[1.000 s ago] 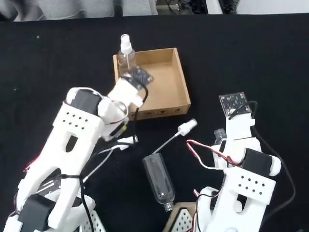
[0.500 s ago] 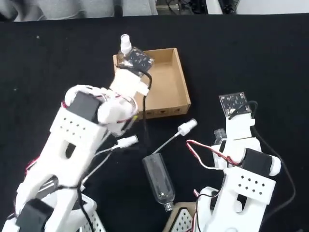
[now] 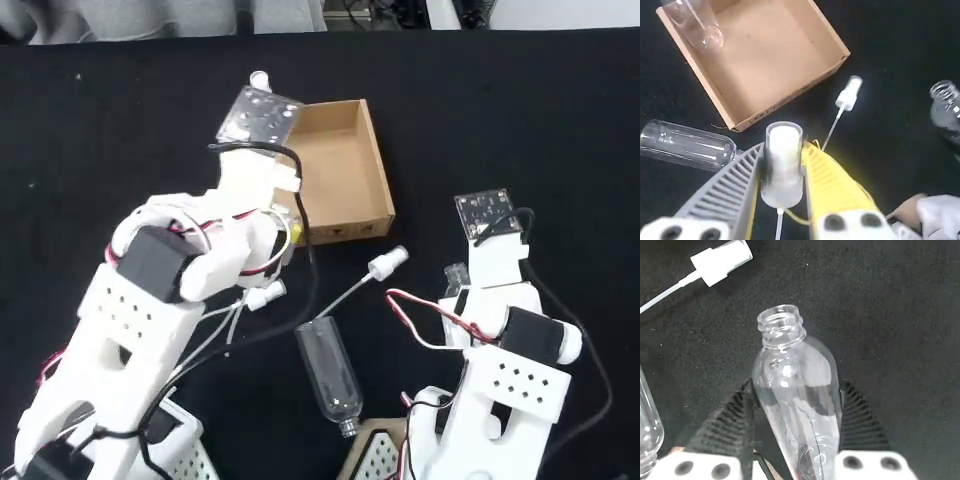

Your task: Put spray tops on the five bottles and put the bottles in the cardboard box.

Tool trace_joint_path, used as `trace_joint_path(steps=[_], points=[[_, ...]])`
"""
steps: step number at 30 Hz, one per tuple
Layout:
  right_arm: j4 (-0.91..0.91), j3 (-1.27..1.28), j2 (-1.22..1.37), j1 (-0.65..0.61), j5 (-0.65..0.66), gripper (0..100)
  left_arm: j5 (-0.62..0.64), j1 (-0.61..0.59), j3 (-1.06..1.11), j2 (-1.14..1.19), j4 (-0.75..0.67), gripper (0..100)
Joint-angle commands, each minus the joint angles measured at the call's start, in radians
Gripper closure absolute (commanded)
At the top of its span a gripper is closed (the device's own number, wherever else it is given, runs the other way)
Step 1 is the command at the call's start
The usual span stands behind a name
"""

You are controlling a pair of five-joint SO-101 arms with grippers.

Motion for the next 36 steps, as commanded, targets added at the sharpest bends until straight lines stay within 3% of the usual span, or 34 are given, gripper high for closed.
trace_joint_path(steps=[1,14,28,31,36], points=[[-0.028,-0.010,-0.027,0.018,-0.009,90.3,0.040,0.012,-0.016,-0.077,-0.018,97],[-0.029,-0.002,-0.225,0.017,-0.037,90.3,0.175,0.001,0.008,-0.210,-0.055,97],[-0.135,0.111,-0.288,-0.097,-0.041,90.3,0.195,-0.001,0.409,-0.509,-0.385,97],[-0.155,0.133,-0.332,-0.135,-0.094,90.3,0.195,-0.005,0.487,-0.565,-0.454,97],[-0.153,0.145,-0.414,-0.164,-0.115,90.4,0.227,-0.113,0.556,-0.617,-0.543,97]])
